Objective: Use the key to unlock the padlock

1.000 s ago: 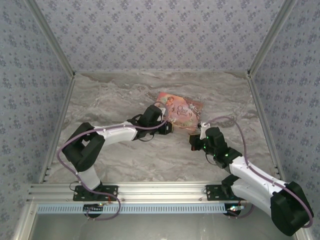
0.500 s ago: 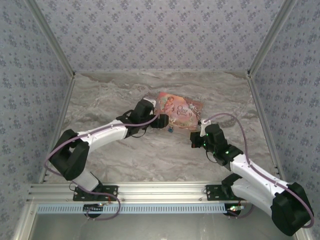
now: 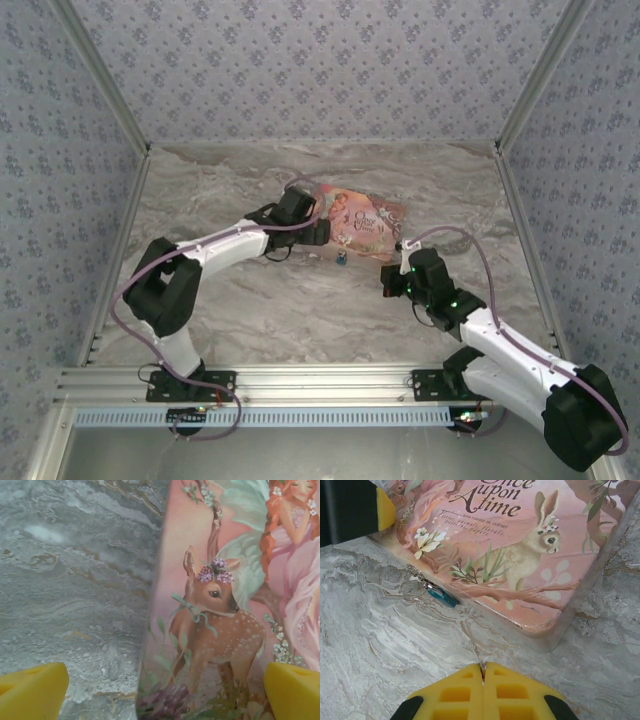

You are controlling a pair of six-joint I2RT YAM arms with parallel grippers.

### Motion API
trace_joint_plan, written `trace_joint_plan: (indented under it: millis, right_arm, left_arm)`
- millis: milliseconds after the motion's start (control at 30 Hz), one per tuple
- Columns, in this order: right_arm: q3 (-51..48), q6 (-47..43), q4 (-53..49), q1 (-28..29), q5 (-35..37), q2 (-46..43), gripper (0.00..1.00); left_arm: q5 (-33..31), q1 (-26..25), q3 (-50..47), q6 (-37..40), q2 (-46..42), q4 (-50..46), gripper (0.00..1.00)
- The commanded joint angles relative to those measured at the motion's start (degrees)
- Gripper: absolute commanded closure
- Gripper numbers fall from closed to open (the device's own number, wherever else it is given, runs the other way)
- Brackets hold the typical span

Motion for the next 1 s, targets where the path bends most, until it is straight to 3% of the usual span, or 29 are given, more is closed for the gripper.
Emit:
trace_joint_plan:
  millis: [0,400,567,733,967]
  right_arm:
    - [2.37,-0.84,-2.54,0.36,1.39,-0.64,1.0]
    - [3.5,-0.92,-4.44,0.14,1.96,-0.87,1.0]
    - [3.71,-0.72,-4.27,0.08,1.51,-0.42,1.0]
    - [3.8,-0.27,-3.15,0.29,0.3,0.74,1.0]
    - [3.62,1.15,0.14,0.81,-2.3,2.12,1.0]
  left_arm:
    - [-0.79,1.08,-0.39,1.04,0.78,-2.9,0.01]
    - [-0.24,9.87,-17.9,-0.56,-7.97,-1.01,0.01]
    - [1.53,14.97,-17.92,2.28,-9.21,-0.45,0.0]
    - [6.75,16.9,-15.12,6.32,-11.39,2.69,0.0]
    - [17.99,16.79,-22.9,7.72,-22.97,14.0,0.01]
